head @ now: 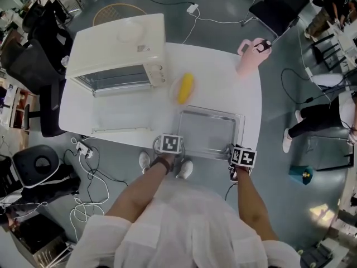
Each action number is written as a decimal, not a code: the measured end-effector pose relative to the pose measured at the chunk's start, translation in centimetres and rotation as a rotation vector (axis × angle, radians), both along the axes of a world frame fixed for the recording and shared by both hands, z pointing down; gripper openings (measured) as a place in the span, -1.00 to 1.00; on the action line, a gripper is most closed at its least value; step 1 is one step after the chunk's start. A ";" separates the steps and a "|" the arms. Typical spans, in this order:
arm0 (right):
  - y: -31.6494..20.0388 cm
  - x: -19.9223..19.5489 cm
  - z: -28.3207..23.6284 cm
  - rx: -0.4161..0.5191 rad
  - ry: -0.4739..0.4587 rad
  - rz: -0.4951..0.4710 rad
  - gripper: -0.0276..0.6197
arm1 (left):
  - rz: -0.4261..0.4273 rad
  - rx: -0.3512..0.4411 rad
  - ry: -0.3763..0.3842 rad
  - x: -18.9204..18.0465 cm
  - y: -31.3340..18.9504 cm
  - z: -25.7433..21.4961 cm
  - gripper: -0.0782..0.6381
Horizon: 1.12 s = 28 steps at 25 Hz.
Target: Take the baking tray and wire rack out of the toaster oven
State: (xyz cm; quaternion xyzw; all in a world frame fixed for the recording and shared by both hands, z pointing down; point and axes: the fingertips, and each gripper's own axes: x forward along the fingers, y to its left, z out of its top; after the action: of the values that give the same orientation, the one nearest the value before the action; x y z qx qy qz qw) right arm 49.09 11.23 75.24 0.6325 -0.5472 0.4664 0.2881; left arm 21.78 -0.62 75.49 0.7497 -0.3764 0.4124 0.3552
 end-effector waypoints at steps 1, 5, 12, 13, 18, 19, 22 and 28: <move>0.0 0.0 0.0 -0.002 0.001 -0.003 -0.65 | -0.002 0.000 -0.008 -0.1 0.0 0.1 -0.57; 0.1 -0.2 0.3 -0.020 0.012 -0.032 -0.64 | 0.010 -0.008 -0.023 0.0 0.5 0.1 -0.55; -0.4 -0.8 0.1 -0.016 0.011 -0.083 -0.45 | 0.052 0.022 -0.014 0.5 0.5 -0.8 -0.31; -0.5 -0.7 -0.1 -0.007 0.012 -0.084 -0.43 | 0.066 0.030 -0.013 0.5 0.6 -1.0 -0.31; -1.3 -0.5 -1.9 0.061 0.020 -0.088 -0.43 | 0.093 0.070 0.032 0.3 0.4 -2.8 -0.29; -1.5 -0.5 -2.3 0.081 0.017 -0.081 -0.43 | 0.087 0.079 0.044 0.2 0.3 -3.3 -0.29; -2.2 -0.6 -4.0 0.139 0.011 -0.066 -0.43 | 0.041 0.112 0.170 0.7 -0.2 -6.1 -0.29; -3.7 -1.3 -8.2 0.274 -0.009 -0.067 -0.44 | 0.012 0.247 0.314 -0.2 -2.0 -12.0 -0.46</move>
State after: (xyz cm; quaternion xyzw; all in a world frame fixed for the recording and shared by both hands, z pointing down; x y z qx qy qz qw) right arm 47.78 7.49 67.02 0.6451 -0.6278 0.3805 0.2120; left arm 21.57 -2.66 63.45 0.8449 -0.3595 0.2435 0.3124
